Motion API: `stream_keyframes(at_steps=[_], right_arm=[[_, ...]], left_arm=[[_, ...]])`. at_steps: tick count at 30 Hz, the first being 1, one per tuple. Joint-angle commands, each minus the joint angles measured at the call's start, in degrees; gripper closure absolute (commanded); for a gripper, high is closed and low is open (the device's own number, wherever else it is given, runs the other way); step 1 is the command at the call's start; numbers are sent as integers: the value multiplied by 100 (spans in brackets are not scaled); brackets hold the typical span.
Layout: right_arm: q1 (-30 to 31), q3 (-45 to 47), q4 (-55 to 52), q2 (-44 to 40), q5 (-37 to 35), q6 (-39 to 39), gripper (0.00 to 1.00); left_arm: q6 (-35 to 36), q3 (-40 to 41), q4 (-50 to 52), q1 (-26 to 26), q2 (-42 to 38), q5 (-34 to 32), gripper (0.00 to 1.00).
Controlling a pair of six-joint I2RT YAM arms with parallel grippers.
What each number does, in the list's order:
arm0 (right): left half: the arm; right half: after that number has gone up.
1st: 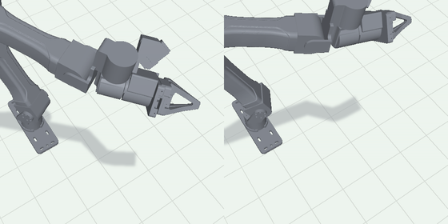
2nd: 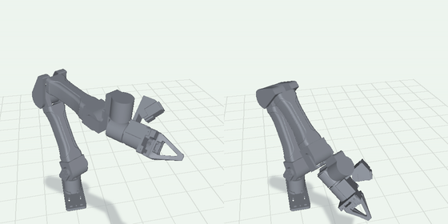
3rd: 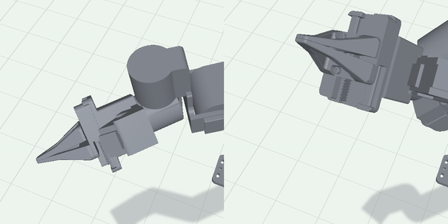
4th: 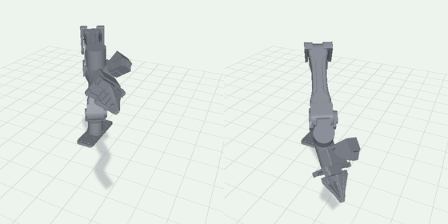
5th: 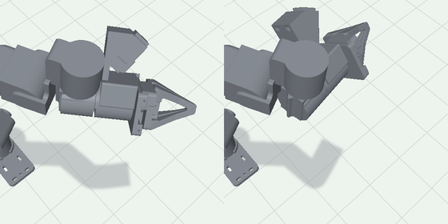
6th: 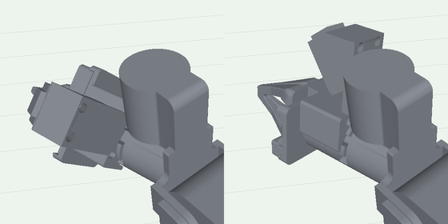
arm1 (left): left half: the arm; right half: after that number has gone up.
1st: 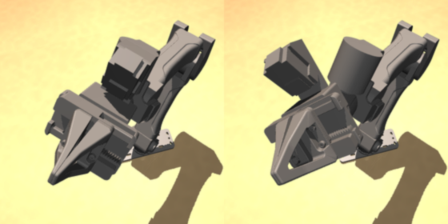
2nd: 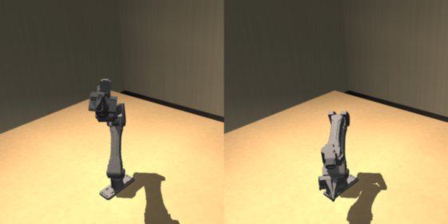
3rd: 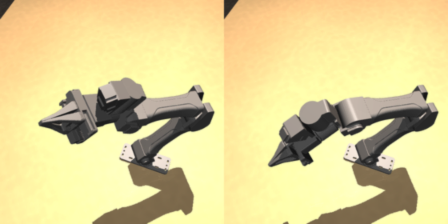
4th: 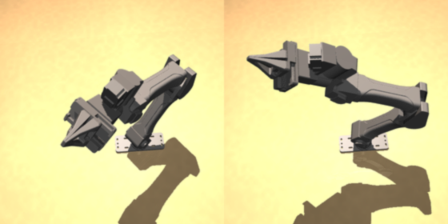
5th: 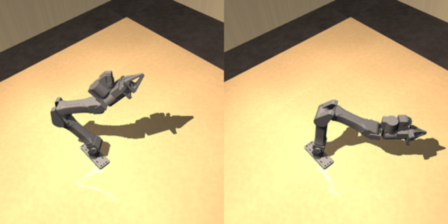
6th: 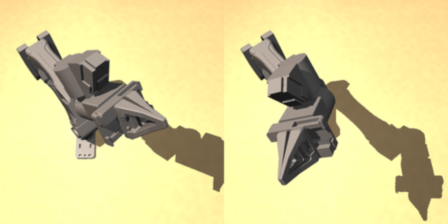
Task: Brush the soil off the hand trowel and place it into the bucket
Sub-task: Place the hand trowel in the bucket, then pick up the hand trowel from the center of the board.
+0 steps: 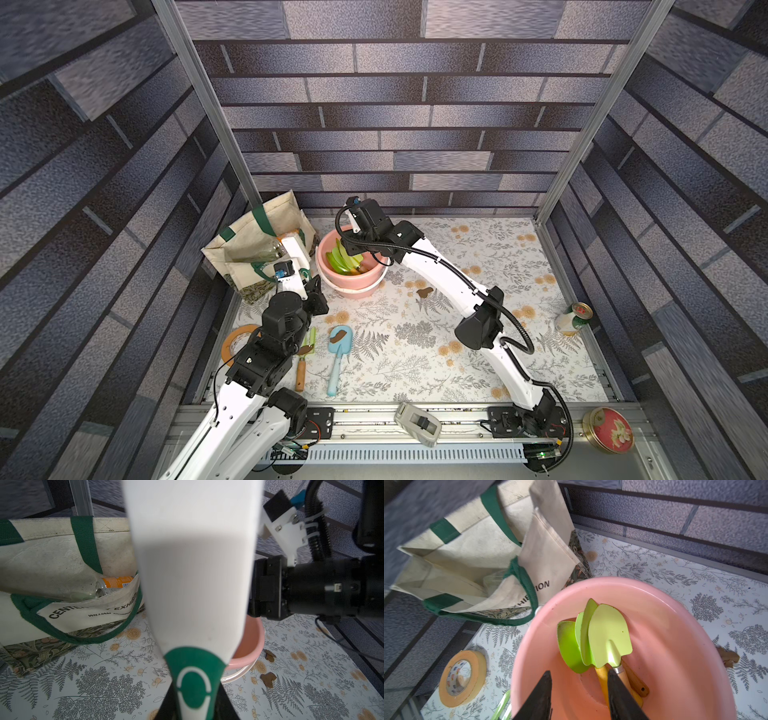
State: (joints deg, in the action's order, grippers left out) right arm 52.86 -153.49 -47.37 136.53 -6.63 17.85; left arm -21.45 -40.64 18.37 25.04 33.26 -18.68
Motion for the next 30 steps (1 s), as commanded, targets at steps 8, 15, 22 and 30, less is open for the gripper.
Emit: stream_keyframes(at_steps=[8, 15, 22, 30], right_arm=[[770, 3030, 888, -1982, -488, 641, 52], [1222, 5254, 1744, -3046, -677, 1919, 48], [1619, 6084, 2020, -3090, -829, 3027, 45], [1901, 6389, 2132, -2641, 223, 3929, 44]], left_arm=[[20, -262, 1038, -282, -769, -864, 97], [-225, -226, 1143, -463, -823, -693, 98], [-316, -234, 1048, -500, -733, -297, 99], [-503, -107, 1103, -494, -1144, -180, 98]])
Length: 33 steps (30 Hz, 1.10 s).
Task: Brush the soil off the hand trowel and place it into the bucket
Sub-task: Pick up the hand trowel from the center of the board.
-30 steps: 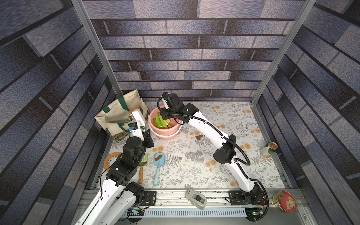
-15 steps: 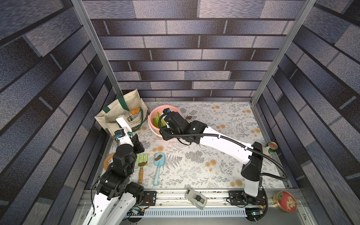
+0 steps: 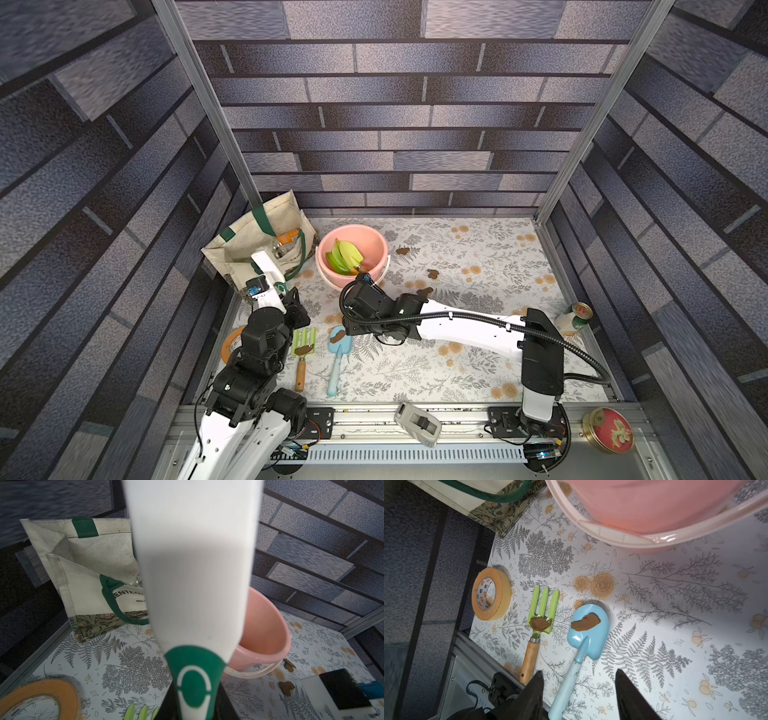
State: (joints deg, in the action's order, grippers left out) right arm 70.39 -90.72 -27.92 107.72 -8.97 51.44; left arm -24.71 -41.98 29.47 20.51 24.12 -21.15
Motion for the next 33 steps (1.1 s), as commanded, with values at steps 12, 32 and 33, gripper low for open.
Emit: stream_keyframes(at_steps=[12, 32, 33], right_arm=[[295, -254, -9, 1409, 1783, 1626, 43], [579, -1514, -1335, 2394, 1655, 1461, 46], [579, -1503, -1346, 2389, 1632, 1446, 46]], left_arm=[[-371, 111, 59, -7, -823, -54, 98], [-209, 32, 405, 1692, -1829, -1649, 98], [-203, 31, 418, 1763, -1840, -1706, 98]])
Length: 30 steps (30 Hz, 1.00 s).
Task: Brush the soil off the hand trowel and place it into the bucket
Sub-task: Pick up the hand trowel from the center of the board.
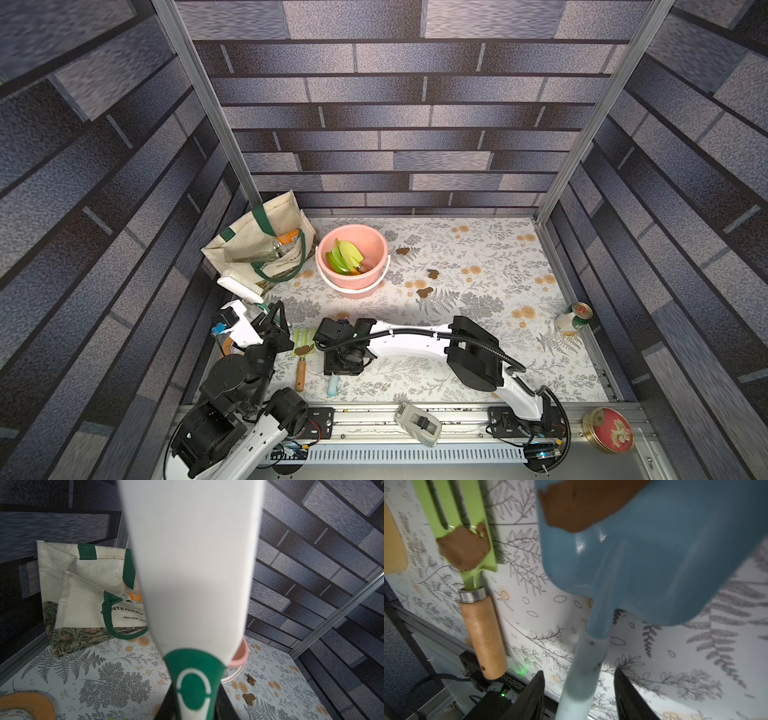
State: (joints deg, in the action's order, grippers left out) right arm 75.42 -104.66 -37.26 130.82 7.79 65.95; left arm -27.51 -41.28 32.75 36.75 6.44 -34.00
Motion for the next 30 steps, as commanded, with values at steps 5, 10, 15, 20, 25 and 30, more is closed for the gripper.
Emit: stream_keyframes(at_steps=[5, 10, 15, 20, 25, 30], right_arm=[[100, -169, -586, 162, -76, -99, 47], [159, -788, -1355, 519, -229, -397, 52], [208, -1371, -2011, 830, -353, -606, 57], [229, -1423, -2167, 936, -331, -600, 65], [233, -1402, -2216, 747, -574, -791, 74], [234, -1091, -2209, 281, -990, -1222, 84]], left_arm=[[114, -71, 102, 330, -125, -577, 98], [101, -39, 117, 416, -182, -590, 98], [96, -38, 126, 489, -289, -621, 98], [105, -52, 161, 610, -371, -717, 98], [106, -82, 227, 747, -362, -810, 98], [141, -100, 302, 1006, -366, -977, 97]])
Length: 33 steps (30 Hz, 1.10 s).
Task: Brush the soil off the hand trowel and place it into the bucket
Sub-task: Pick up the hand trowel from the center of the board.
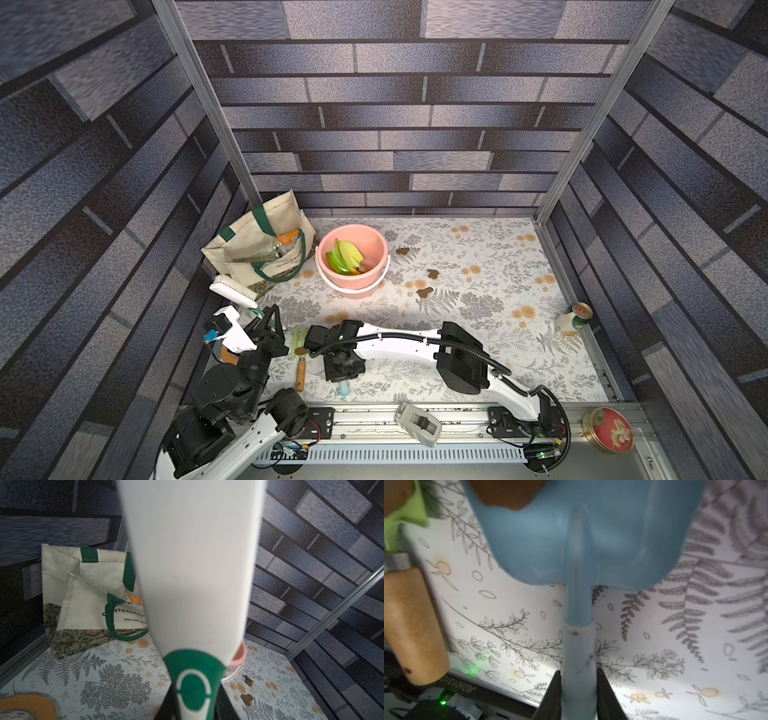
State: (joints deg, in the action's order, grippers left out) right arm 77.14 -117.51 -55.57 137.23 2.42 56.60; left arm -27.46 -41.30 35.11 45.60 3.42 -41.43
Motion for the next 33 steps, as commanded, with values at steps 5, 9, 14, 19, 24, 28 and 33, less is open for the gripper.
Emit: stream_keyframes(at_steps=[5, 9, 14, 19, 24, 28, 33], right_arm=[[54, 1234, 283, -1326, -861, -590, 88], [-45, 1790, 88, -2050, -1150, -1089, 88], [-359, 2453, -232, -3110, -1128, -1596, 88], [-923, 3171, -553, -4007, -1035, -2019, 86], [-1683, 4056, -582, -4798, -918, -2164, 86], [-2051, 4664, -490, -5211, -998, -2321, 86], [-2338, 4829, -541, -5226, -831, -2735, 83]], left_arm=[[127, -134, 211, 404, 125, -471, 97], [63, -271, 293, 468, 462, -449, 97], [-46, -356, -118, 465, 1499, 378, 98], [-21, -618, -225, 465, 2771, 1143, 99], [-65, -719, -339, 470, 3663, 1578, 98], [-146, -629, -672, 597, 4358, 1920, 99], [87, -889, -887, 1000, 5485, 2180, 98]])
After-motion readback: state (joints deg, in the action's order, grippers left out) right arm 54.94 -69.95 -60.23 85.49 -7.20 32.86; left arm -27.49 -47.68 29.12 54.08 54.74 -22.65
